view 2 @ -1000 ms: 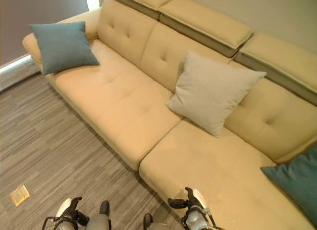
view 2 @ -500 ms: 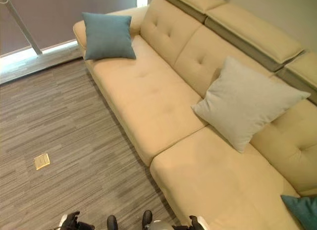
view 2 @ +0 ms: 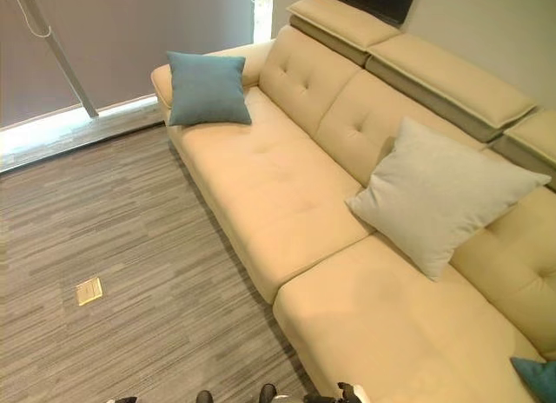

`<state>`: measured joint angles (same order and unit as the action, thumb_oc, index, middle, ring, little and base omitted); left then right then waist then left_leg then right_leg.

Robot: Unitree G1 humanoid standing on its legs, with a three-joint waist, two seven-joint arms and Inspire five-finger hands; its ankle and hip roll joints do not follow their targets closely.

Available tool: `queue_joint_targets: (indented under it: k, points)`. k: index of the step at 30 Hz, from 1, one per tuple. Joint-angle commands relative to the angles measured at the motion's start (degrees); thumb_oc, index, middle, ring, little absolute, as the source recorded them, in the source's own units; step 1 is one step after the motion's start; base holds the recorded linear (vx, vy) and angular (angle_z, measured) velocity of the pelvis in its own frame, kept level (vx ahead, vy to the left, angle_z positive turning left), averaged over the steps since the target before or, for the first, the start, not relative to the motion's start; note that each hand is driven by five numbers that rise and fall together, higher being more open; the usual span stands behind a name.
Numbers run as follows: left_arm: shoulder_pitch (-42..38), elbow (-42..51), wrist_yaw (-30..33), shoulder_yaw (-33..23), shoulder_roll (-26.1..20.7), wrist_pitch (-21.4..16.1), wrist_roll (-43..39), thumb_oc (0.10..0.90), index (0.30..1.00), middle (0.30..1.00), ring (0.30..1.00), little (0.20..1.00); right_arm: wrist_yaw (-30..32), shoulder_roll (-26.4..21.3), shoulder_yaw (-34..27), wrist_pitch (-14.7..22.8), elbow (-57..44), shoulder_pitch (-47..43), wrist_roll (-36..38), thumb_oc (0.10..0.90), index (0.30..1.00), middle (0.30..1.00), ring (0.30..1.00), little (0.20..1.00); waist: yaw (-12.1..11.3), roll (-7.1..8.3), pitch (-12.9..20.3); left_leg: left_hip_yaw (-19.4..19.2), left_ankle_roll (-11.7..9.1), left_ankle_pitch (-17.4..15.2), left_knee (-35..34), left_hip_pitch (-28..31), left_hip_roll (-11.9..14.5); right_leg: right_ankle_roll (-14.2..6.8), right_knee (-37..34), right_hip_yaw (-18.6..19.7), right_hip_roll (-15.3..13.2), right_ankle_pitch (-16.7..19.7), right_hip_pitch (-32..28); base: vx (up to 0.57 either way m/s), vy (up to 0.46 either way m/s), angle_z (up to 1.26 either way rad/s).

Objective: Pick up all the scattered cushions and arrange them neatly on the sofa.

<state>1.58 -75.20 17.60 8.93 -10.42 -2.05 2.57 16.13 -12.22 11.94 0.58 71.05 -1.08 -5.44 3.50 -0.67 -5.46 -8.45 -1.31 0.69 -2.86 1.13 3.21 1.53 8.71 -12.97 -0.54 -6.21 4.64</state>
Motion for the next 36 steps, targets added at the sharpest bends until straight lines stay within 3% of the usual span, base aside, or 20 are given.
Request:
queue_joint_targets:
  k: [1,7,8,19,25,26,27,29,30,31,32,34,36]
  points:
    - [-1.7,-0.2,0.3,0.9,-0.7,0.0,2.0,0.800,0.900,0.900,0.900,0.900,0.7,1.4,1.9,1.7,-0.5,-3.2,-1.3,0.800,0.900,0.900,0.900,0.900,-1.3,3.92,-0.6,0.5,1.1,-3.0,-2.1,0.1,-3.5,-6.8,-7.3,4.9,-2.7,1.4,-6.2,0.01,0.017,-0.08]
    - [-2.5,0.1,0.0,2.4,-0.6,0.0,3.5,0.800,0.900,0.900,0.900,0.900,1.0,1.6,2.1,1.6,0.0,-3.1,-1.5,0.800,0.900,0.900,0.900,0.900,-1.2,4.13,0.1,0.1,1.2,-3.2,-2.1,0.7,-3.6,-7.1,-8.4,5.2,-2.6,1.9,-7.1,0.01,0.007,-0.04]
    - [-1.3,-3.3,-5.8,0.2,0.7,-1.1,-4.2,0.800,0.900,0.900,0.900,0.900,-1.6,2.0,-5.4,-0.1,7.7,-1.7,9.6,0.800,0.900,0.900,0.900,0.900,-2.5,3.49,-0.6,0.5,0.6,-4.9,1.6,1.7,-2.5,-7.8,-10.0,1.5,-4.0,3.8,-7.0,0.00,0.000,0.00]
    - [-2.8,-0.3,-6.1,1.8,-1.8,-2.1,-3.2,0.800,0.900,0.900,0.900,0.900,-1.5,0.7,0.0,-0.9,7.1,-4.1,2.4,0.800,0.900,0.900,0.900,0.900,-3.5,2.84,-3.2,1.7,-0.2,-3.1,0.9,0.6,-1.6,-7.1,-6.2,-0.7,-4.3,2.2,-5.1,-0.01,-0.023,0.07]
    - [-3.7,-1.0,-5.1,1.5,-2.7,-2.1,-3.2,0.800,0.900,0.900,0.900,0.900,-0.7,-0.1,1.5,-0.8,6.4,-5.5,-0.3,0.800,0.900,0.900,0.900,0.900,-4.6,3.06,-5.5,2.1,-1.8,-3.5,9.2,-6.6,-1.2,-6.1,-4.8,-5.4,-5.9,0.6,-3.7,-0.03,-0.068,0.34]
    - [-4.5,-0.4,-4.2,1.6,-2.6,-2.3,-3.5,0.800,0.900,0.900,0.900,0.900,-0.2,-0.9,1.4,-1.2,6.5,-5.6,-0.6,0.800,0.900,0.900,0.900,0.900,-5.0,3.11,-6.5,-3.8,-3.1,-4.1,16.0,-10.7,0.3,-5.8,-5.3,-8.8,-7.2,-1.0,-5.6,0.07,-0.118,1.14]
    - [-4.5,-0.4,-4.2,1.6,-2.6,-2.3,-3.5,0.800,0.900,0.900,0.900,0.900,-0.2,-0.9,1.4,-1.2,6.5,-5.6,-0.6,0.800,0.900,0.900,0.900,0.900,-4.9,3.04,-6.5,-3.7,-3.1,-4.3,16.4,-10.9,0.5,-5.8,-5.3,-8.9,-7.1,-1.1,-5.6,0.09,-0.166,1.49]
    - [-4.8,0.3,-4.7,0.9,-2.1,-2.5,-4.1,0.800,0.900,0.900,0.900,0.900,0.0,-1.7,1.5,-2.2,7.4,-5.3,-2.0,0.800,0.900,0.900,0.900,0.900,-4.9,2.81,-6.0,-13.2,-3.0,-4.4,19.6,-12.7,3.4,-5.5,-6.4,-13.2,-7.8,-1.8,-7.3,0.10,-0.101,1.16]
    - [-4.5,0.4,-5.2,0.5,-1.8,-2.6,-4.6,0.800,0.900,0.900,0.900,0.900,0.2,-1.9,1.7,-2.3,7.6,-5.4,-2.5,0.800,0.900,0.900,0.900,0.900,-5.1,2.52,-5.6,-14.7,-2.4,-4.8,20.0,-13.6,2.9,-5.4,-6.7,-14.0,-7.5,-2.2,-7.9,0.19,-0.050,1.09]
    - [-3.9,0.3,-5.5,-0.3,-1.5,-2.7,-5.6,0.800,0.900,0.900,0.900,0.900,0.3,-2.0,1.9,-2.4,7.5,-6.0,-2.4,0.800,0.900,0.900,0.900,0.900,-6.3,2.29,-5.3,-13.7,-2.0,-4.7,19.9,-15.8,0.7,-5.3,-7.1,-13.9,-7.0,-2.6,-8.5,0.31,0.041,1.12]
    - [-3.2,-0.7,-5.3,-1.3,-1.1,-2.4,-5.9,0.800,0.900,0.900,0.900,0.900,0.4,-2.0,1.6,-2.3,7.1,-6.6,-1.4,0.800,0.900,0.900,0.900,0.900,-8.1,2.21,-4.7,-8.9,-1.9,-2.9,15.3,-17.6,-2.3,-5.7,-7.6,-12.7,-5.7,-3.4,-9.3,0.25,0.057,0.81]
    - [-2.5,-1.3,-5.0,-1.4,-1.0,-2.3,-5.6,0.800,0.900,0.900,0.900,0.900,0.7,-1.7,1.4,-2.3,6.7,-6.7,-1.1,0.800,0.900,0.900,0.900,0.900,-8.8,2.28,-4.6,-7.5,-1.9,-0.9,10.5,-16.6,-2.5,-6.1,-7.7,-12.3,-5.3,-3.8,-10.1,0.28,0.086,-0.07]
    - [-1.9,-1.5,-4.5,-1.3,-1.1,-2.2,-4.9,0.800,0.900,0.900,0.900,0.900,1.4,-1.2,2.2,-2.3,6.0,-7.3,-1.4,0.800,0.900,0.900,0.900,0.900,-10.2,3.23,-5.1,-6.3,-2.3,1.3,6.0,-18.6,-0.8,-6.8,-8.7,-11.5,-5.3,-4.1,-12.3,0.35,0.094,-0.54]
